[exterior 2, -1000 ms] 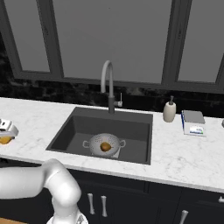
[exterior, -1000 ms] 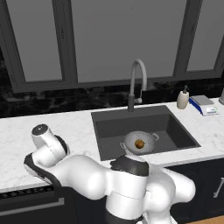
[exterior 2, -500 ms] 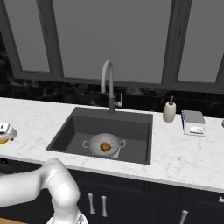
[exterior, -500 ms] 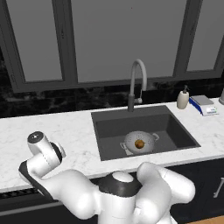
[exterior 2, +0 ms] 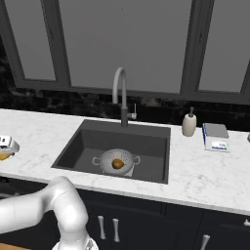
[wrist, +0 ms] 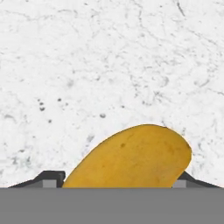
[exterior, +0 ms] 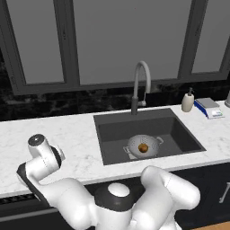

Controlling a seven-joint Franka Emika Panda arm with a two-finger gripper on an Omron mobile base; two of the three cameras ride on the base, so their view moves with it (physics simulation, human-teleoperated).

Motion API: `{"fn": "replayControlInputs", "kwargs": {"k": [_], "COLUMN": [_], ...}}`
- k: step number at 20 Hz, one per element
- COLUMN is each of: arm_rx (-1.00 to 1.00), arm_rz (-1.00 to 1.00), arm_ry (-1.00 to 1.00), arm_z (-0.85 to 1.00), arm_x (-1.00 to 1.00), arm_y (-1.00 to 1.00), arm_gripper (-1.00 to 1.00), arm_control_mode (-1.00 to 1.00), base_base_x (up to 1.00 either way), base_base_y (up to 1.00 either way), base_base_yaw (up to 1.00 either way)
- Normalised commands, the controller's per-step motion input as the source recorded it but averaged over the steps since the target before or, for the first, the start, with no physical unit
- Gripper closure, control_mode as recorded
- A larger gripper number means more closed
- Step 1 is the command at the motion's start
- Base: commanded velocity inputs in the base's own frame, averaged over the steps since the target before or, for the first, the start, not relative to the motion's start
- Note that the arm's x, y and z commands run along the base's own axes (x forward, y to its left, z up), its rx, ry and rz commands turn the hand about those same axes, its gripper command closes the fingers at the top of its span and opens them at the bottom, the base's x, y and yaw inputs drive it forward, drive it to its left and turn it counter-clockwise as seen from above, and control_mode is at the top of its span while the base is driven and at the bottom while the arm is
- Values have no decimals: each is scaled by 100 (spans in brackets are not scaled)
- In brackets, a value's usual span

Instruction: Put the colander in the sink, put the pear, mango in the colander, and turn on the sink faucet and pour water over the colander.

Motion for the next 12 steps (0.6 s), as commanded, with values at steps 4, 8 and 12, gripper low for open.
{"fn": "replayControlInputs", "kwargs": {"k": [4, 8, 12], "arm_rx": [0, 0, 1], "arm_rz": [-1, -25, -32], "arm_ry": [0, 0, -4], "arm_z": [-23, 2, 16], "arm_x": [0, -5, -14], "arm_y": [0, -14, -82], "arm_gripper": [100, 100, 100], "arm_control_mode": [-100, -100, -100], "base_base_x": [0, 0, 0], "base_base_y": [0, 0, 0], "base_base_yaw": [0, 0, 0]}}
